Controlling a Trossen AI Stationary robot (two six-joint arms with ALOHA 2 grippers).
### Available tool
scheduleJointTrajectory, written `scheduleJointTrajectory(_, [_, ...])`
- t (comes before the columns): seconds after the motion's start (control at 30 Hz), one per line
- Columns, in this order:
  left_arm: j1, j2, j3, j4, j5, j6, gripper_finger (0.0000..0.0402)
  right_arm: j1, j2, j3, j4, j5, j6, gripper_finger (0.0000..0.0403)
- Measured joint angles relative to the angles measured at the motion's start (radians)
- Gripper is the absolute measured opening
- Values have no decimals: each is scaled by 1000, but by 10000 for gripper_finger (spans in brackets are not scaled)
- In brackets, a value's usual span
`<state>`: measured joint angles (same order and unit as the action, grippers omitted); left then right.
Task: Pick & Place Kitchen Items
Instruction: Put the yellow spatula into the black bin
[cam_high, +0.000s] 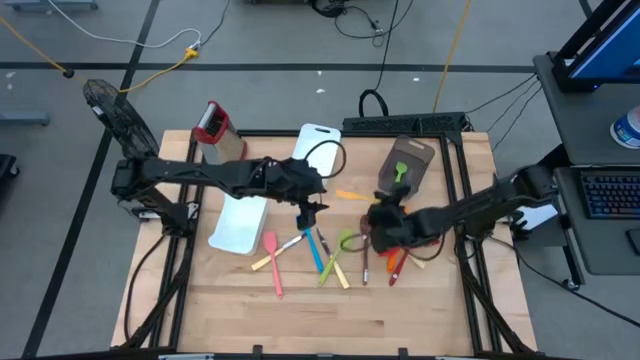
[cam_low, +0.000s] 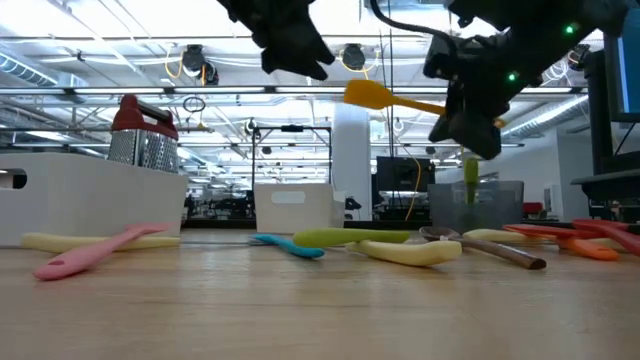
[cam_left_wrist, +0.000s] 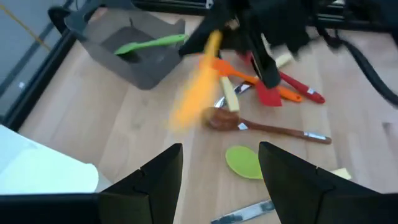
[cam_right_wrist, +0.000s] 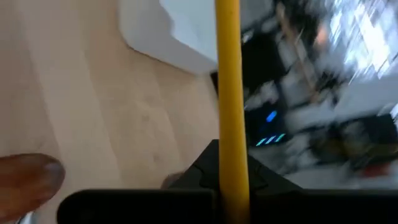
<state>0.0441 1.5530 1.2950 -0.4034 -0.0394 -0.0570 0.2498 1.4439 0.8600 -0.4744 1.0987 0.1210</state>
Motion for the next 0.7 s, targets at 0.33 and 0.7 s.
scheduleJointTrajectory(0.33, [-38, -23, -138, 130, -65, -7, 214, -172, -256, 0, -151, -252, 438, 0])
scheduleJointTrajectory(0.7, [-82, -32, -235, 289, -66, 51, 214, -471, -446, 0, -330, -564, 807, 0])
